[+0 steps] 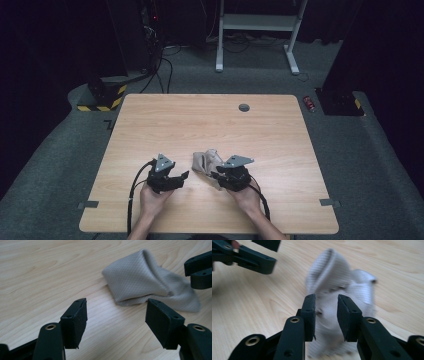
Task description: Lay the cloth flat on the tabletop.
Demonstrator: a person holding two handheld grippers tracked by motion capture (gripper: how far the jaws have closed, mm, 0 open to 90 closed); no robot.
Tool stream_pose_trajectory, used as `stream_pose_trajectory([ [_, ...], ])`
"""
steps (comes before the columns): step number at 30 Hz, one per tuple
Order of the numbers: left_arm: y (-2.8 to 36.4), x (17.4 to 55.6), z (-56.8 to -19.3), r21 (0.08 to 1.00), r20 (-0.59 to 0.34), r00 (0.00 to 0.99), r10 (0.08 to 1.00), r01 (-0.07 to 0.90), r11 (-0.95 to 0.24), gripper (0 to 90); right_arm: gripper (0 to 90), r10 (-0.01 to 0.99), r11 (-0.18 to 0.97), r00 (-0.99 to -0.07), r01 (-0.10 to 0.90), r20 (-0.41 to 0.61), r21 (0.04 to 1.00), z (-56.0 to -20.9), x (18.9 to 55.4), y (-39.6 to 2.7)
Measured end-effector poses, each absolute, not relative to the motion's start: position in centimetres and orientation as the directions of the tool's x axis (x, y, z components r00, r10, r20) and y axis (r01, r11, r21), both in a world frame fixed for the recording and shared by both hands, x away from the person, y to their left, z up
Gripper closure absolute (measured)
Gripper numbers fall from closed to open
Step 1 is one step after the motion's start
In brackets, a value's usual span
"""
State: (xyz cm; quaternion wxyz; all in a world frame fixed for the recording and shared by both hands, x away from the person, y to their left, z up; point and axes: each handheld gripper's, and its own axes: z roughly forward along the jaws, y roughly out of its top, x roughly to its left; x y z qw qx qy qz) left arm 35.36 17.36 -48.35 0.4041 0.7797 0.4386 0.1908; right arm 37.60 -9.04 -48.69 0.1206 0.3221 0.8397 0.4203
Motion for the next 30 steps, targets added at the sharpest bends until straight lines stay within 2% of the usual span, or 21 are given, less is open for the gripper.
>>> stream_pose_trajectory([
  [5,15.3,35.8,-47.5,0.8,-0.037,0.583,0.811,0.504,-0.326,34.6,70.6,0.694,0.41,-0.714,0.494,0.089,0.767,-49.2,38.4,-10.9],
  [7,14.1,36.1,-47.3,0.799,-0.015,0.589,0.808,0.493,-0.345,35.7,66.3,0.708,0.405,-0.699,0.517,0.1,0.754,-49.7,38.9,-11.4],
  [11,12.8,36.8,-47.0,0.793,0.005,0.594,0.804,0.488,-0.365,36.3,61.7,0.718,0.382,-0.682,0.553,0.139,0.741,-50.3,39.4,-11.4],
  [17,11.6,38.0,-46.5,0.79,0.025,0.594,0.804,0.481,-0.38,36.8,61.4,0.719,0.373,-0.679,0.56,0.151,0.74,-50.4,39.7,-10.9],
  [20,10.7,39.1,-46.4,0.767,0.07,0.59,0.804,0.484,-0.422,39.4,62.1,0.716,0.377,-0.68,0.567,0.157,0.732,-50.5,40.0,-10.4],
  [23,10.4,39.9,-46.8,0.736,0.097,0.594,0.798,0.497,-0.459,47.6,65.2,0.714,0.392,-0.682,0.578,0.16,0.716,-50.8,40.4,-10.1],
  [28,10.4,40.2,-47.1,0.715,0.108,0.615,0.781,0.497,-0.491,72.2,81.7,0.695,0.439,-0.706,0.567,0.137,0.697,-51.3,40.3,-9.7],
  [29,10.6,40.2,-47.1,0.716,0.108,0.618,0.779,0.495,-0.492,72.2,81.7,0.695,0.439,-0.706,0.567,0.137,0.697,-51.3,40.3,-9.7],
  [30,10.7,40.1,-47.1,0.715,0.106,0.62,0.778,0.496,-0.493,76.2,84.7,0.691,0.446,-0.711,0.561,0.13,0.697,-51.3,40.2,-9.6],
])
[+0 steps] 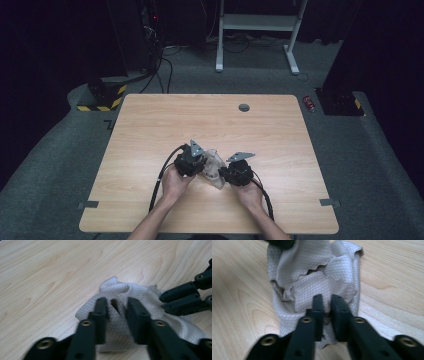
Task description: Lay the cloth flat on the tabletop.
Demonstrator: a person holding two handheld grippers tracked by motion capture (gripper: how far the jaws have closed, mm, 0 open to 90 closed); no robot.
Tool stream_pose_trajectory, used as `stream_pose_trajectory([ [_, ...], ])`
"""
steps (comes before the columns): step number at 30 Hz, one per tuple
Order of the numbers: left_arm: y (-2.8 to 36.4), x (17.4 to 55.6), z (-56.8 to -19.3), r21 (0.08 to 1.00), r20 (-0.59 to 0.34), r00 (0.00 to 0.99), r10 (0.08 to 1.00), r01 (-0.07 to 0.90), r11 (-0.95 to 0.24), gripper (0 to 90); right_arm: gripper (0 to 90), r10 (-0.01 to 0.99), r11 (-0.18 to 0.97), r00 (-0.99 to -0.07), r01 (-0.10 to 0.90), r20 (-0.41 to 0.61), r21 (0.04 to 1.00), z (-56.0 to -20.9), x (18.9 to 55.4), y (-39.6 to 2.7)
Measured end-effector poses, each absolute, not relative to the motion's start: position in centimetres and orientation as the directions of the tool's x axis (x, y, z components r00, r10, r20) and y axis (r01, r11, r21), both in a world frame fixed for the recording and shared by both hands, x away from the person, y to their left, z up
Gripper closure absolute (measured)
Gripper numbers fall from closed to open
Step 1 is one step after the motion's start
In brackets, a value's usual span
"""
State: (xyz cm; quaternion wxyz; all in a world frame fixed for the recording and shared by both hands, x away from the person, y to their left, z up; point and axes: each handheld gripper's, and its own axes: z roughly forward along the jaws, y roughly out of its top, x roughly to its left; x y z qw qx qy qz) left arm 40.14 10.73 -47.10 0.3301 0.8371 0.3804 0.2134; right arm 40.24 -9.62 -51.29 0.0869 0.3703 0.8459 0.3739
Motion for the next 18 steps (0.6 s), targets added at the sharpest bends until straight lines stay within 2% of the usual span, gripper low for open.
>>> stream_pose_trajectory([
  [1,11.1,40.0,-47.0,0.722,0.099,0.62,0.779,0.494,-0.485,82.4,87.7,0.684,0.456,-0.719,0.55,0.121,0.7,-51.2,40.1,-9.6],
  [3,11.6,39.7,-46.9,0.73,0.082,0.619,0.781,0.497,-0.47,84.0,88.4,0.676,0.463,-0.729,0.534,0.108,0.707,-51.2,39.9,-9.5],
  [14,16.4,37.6,-47.2,0.762,-0.033,0.576,0.817,0.544,-0.353,80.8,88.6,0.645,0.479,-0.762,0.467,0.064,0.743,-50.1,37.4,-10.9],
  [18,17.5,36.9,-47.8,0.752,-0.045,0.565,0.824,0.562,-0.345,80.9,88.6,0.635,0.493,-0.77,0.469,0.066,0.733,-50.5,36.5,-11.3],
])
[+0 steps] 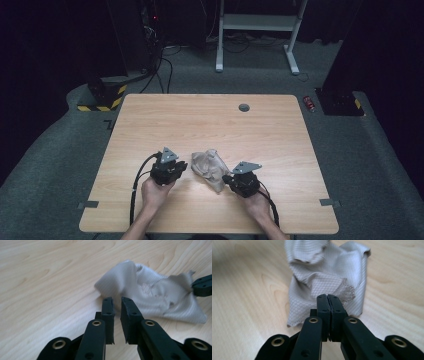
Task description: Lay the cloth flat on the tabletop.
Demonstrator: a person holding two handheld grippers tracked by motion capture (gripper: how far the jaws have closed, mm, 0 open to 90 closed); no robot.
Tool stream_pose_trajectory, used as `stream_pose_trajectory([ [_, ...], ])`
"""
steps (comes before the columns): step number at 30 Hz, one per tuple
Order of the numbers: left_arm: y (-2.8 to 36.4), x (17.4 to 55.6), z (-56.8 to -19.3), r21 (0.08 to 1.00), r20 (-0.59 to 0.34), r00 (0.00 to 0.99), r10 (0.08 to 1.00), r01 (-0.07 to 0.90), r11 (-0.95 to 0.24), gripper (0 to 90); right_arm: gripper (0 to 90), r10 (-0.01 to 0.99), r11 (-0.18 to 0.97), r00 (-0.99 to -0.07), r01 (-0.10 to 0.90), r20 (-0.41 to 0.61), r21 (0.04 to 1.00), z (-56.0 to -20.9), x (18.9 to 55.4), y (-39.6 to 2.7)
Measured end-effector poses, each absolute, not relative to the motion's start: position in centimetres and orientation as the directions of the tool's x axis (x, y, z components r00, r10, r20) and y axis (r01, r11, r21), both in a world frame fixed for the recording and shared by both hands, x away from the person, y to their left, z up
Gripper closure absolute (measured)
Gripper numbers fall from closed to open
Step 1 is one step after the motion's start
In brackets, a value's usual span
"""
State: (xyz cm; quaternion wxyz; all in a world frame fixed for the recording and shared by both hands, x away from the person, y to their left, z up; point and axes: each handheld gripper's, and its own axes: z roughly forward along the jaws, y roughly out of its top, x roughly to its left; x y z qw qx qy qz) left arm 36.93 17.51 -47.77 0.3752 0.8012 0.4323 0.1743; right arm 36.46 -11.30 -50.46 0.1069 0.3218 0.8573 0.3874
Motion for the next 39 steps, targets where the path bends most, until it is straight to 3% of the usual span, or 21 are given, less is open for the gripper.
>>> stream_pose_trajectory([
  [3,18.0,36.1,-48.1,0.748,-0.043,0.559,0.828,0.567,-0.344,78.8,88.5,0.62,0.512,-0.782,0.462,0.061,0.724,-50.9,36.0,-11.2],
  [7,16.3,35.5,-46.9,0.779,-0.009,0.591,0.807,0.51,-0.364,63.1,88.0,0.631,0.499,-0.773,0.469,0.065,0.728,-50.9,36.0,-11.3],
  [12,13.4,35.9,-46.0,0.786,0.021,0.644,0.765,0.463,-0.411,52.3,86.9,0.644,0.47,-0.762,0.463,0.067,0.751,-50.3,36.1,-11.5],
  [17,10.0,37.1,-46.8,0.744,0.039,0.688,0.725,0.465,-0.481,46.8,82.5,0.665,0.437,-0.744,0.458,0.065,0.774,-49.6,36.6,-11.6],
  [23,8.9,37.9,-47.9,0.687,0.107,0.689,0.717,0.47,-0.554,46.0,74.8,0.69,0.427,-0.72,0.487,0.073,0.762,-49.9,37.4,-11.6],
  [25,8.5,37.9,-48.1,0.667,0.163,0.684,0.711,0.455,-0.59,48.1,70.1,0.7,0.428,-0.711,0.5,0.074,0.753,-50.1,37.7,-11.5],
  [27,8.3,38.1,-48.1,0.648,0.207,0.679,0.704,0.444,-0.619,57.5,67.2,0.71,0.435,-0.701,0.509,0.064,0.743,-50.6,38.1,-11.3],
  [31,8.5,38.6,-48.1,0.65,0.19,0.676,0.712,0.458,-0.607,75.8,67.2,0.713,0.448,-0.698,0.524,0.064,0.724,-51.0,38.4,-11.1],
  [33,8.8,38.8,-48.0,0.65,0.19,0.675,0.713,0.457,-0.607,84.1,73.7,0.708,0.465,-0.704,0.524,0.055,0.714,-51.4,38.6,-10.9],
  [34,9.0,38.8,-47.9,0.649,0.193,0.677,0.71,0.455,-0.61,84.1,73.7,0.708,0.465,-0.704,0.524,0.055,0.714,-51.4,38.6,-10.9],
  [35,9.4,38.7,-47.5,0.66,0.193,0.676,0.711,0.447,-0.604,89.7,81.0,0.696,0.485,-0.717,0.515,0.044,0.707,-51.5,38.5,-10.8],
  [37,9.9,38.5,-47.1,0.68,0.174,0.672,0.719,0.447,-0.582,89.9,88.7,0.683,0.508,-0.73,0.501,0.028,0.701,-51.6,38.4,-10.7],
  [39,10.3,38.4,-46.9,0.689,0.166,0.669,0.724,0.447,-0.57,89.9,89.8,0.679,0.514,-0.734,0.495,0.021,0.701,-51.6,38.3,-10.7],
])
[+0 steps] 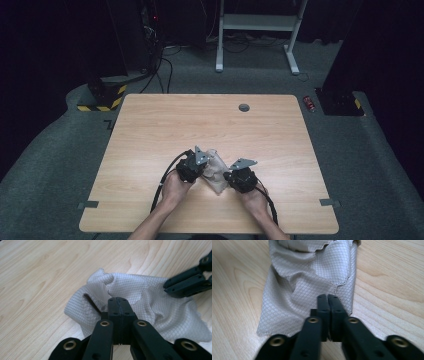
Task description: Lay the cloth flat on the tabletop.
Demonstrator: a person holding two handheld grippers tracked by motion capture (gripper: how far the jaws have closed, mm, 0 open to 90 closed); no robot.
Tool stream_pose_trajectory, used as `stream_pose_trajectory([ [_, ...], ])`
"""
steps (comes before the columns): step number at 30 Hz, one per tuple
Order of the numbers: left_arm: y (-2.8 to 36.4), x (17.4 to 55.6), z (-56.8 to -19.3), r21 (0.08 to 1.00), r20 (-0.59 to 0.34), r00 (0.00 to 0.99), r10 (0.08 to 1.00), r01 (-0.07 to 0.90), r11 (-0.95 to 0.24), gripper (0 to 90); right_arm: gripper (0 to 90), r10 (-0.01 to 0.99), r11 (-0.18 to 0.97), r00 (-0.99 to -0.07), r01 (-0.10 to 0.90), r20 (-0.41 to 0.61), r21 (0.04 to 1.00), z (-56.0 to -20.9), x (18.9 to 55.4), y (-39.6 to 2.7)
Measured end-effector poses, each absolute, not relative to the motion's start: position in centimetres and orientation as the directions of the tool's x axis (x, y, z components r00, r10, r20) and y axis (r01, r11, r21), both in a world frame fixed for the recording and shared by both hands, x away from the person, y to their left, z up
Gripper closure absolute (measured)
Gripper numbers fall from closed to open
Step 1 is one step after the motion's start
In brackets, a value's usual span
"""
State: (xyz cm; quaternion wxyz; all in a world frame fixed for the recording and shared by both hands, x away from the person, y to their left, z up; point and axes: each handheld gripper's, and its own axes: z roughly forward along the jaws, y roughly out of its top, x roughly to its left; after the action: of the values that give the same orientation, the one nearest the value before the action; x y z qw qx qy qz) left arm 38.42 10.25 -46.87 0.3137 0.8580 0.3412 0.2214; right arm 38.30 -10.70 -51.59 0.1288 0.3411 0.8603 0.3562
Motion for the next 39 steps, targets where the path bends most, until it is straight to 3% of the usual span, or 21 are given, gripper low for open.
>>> stream_pose_trajectory([
  [8,14.5,37.8,-45.4,0.748,0.095,0.605,0.79,0.481,-0.458,90.0,89.6,0.671,0.505,-0.741,0.475,0.018,0.721,-51.1,38.0,-11.3],
  [13,16.7,37.3,-45.2,0.76,0.05,0.57,0.82,0.511,-0.401,90.0,78.2,0.685,0.485,-0.728,0.493,0.037,0.722,-51.0,38.1,-11.9],
  [14,17.7,36.9,-45.4,0.762,0.034,0.557,0.83,0.522,-0.382,90.0,71.5,0.686,0.484,-0.726,0.494,0.037,0.723,-51.1,38.1,-12.0],
  [18,19.5,36.2,-46.0,0.758,0.005,0.523,0.852,0.554,-0.344,90.0,66.5,0.697,0.492,-0.717,0.504,0.027,0.71,-51.3,38.3,-11.9],
  [24,20.9,35.8,-47.3,0.738,-0.03,0.497,0.867,0.596,-0.316,90.0,70.5,0.686,0.523,-0.728,0.486,-0.007,0.701,-51.6,38.1,-11.6],
  [28,21.7,35.3,-48.4,0.725,-0.044,0.487,0.873,0.616,-0.307,90.0,88.0,0.66,0.543,-0.751,0.459,-0.019,0.703,-51.5,37.8,-11.3],
  [39,22.7,34.9,-49.4,0.712,-0.075,0.464,0.883,0.645,-0.279,90.0,87.9,0.609,0.54,-0.793,0.404,-0.012,0.738,-50.2,36.3,-11.4],
])
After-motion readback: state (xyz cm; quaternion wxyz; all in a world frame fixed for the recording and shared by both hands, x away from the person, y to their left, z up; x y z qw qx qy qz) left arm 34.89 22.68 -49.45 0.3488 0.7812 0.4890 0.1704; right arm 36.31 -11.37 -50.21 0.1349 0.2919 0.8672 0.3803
